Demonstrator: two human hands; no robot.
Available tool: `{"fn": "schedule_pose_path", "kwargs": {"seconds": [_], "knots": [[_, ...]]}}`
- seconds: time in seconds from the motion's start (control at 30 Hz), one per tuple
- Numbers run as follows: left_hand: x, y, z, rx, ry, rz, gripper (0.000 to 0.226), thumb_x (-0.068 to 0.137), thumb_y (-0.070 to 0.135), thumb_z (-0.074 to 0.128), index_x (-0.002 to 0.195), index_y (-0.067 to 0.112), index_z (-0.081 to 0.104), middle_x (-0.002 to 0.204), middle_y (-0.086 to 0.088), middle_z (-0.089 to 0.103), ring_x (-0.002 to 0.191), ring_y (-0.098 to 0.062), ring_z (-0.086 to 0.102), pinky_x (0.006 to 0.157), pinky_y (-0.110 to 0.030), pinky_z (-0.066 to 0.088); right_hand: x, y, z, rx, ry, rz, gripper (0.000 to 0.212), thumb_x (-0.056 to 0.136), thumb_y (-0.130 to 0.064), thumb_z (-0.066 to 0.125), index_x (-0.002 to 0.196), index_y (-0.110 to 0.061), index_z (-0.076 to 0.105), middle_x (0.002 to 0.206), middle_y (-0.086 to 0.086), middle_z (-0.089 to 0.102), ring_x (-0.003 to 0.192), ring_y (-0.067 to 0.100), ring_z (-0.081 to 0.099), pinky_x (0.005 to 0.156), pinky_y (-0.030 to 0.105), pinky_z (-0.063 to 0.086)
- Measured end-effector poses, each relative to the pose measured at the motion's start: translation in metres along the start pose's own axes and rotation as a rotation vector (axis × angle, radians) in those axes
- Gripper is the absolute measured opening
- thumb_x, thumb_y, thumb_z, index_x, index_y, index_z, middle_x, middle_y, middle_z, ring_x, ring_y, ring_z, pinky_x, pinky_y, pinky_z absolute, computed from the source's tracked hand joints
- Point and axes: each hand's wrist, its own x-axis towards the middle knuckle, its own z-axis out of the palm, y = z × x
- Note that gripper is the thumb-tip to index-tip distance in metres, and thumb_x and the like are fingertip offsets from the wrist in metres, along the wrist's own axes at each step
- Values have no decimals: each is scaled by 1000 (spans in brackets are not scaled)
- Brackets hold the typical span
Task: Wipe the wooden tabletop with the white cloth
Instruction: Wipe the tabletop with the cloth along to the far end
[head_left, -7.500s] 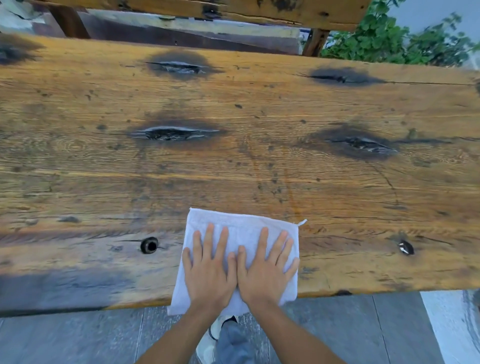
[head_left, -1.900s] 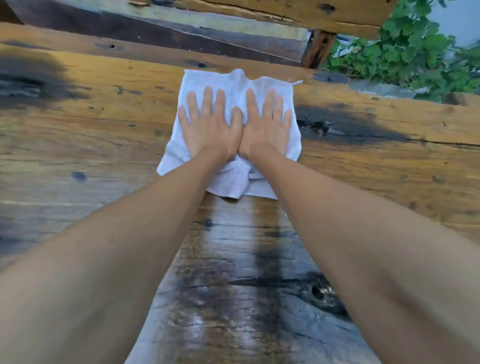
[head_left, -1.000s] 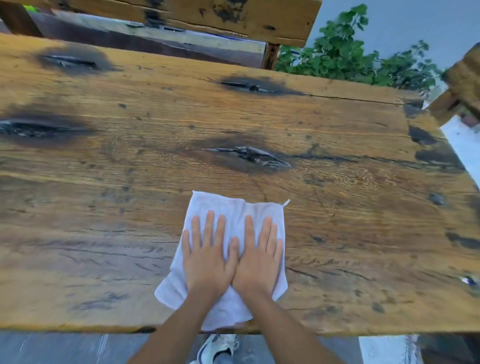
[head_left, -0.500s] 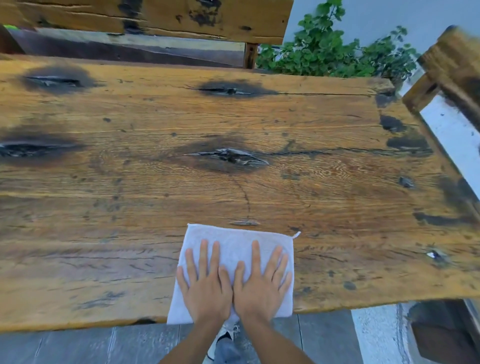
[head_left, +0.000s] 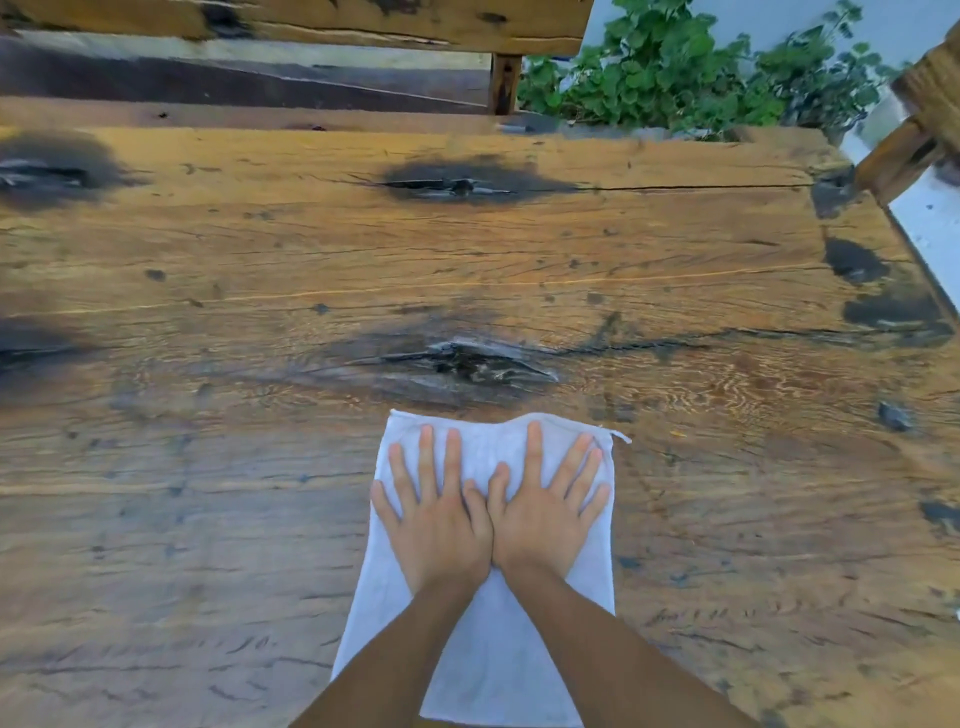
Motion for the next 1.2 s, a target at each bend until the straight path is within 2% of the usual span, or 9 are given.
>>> {"fn": "schedule_pose_path", "kwargs": {"seconds": [0.07,0.27,0.47,0.53,0.6,0.73,0.9,1.2], "knots": [[37,12,4,-9,24,-3,60,100,41,19,159,38,9,169,12,4,156,-24,-6,123,-54,1,37,-16,3,6,-5,4,67,96,-61,13,160,-44,-1,169,16,-13,156,31,-14,124,58,-3],[148,48,8,-45,57,-13,60,99,44,13,159,39,7,169,10,1,156,-25,-7,123,-54,-4,143,-62,2,58,-1,-1,61,102,-55,15,159,-45,-4,169,14,-15,156,28,-16,124,56,-5],[255,74,12,65,99,122,61,100,45,14,160,35,8,170,6,3,156,-31,-3,121,-54,-6,240,-103,1,20,34,-41,62,102,-55,17,159,-43,-3,169,17,-13,155,31,-16,122,54,-11],[268,80,10,52,36,134,60,101,46,14,160,34,7,170,5,1,156,-31,-6,121,-54,-8,257,-105,-7,-17,-32,-93,63,102,-56,19,159,-42,-5,168,18,-15,155,31,-18,122,54,-11],[292,93,6,59,28,131,61,100,44,15,160,35,5,170,5,-3,156,-30,-9,122,-56,-7,281,-116,-13,-25,-49,-116,63,103,-57,18,158,-43,-9,168,17,-19,155,30,-20,123,55,-10],[362,121,1,61,51,109,64,96,44,13,159,37,5,170,7,-2,156,-28,-9,122,-55,-5,340,-143,-15,25,-33,-45,61,104,-55,16,158,-44,-10,168,16,-19,154,29,-24,122,54,-13],[427,149,2,55,84,42,67,94,52,3,159,37,1,170,6,-4,155,-29,-12,122,-57,-9,414,-172,-18,28,-19,-80,63,103,-61,17,159,-43,-8,168,18,-17,154,31,-21,122,56,-11],[518,186,-3,63,112,-17,68,94,57,8,159,38,5,170,5,-2,155,-30,-13,122,-56,-9,506,-211,-32,16,-45,-161,61,104,-57,15,161,-41,2,169,20,-9,156,36,-13,122,58,-10]]}}
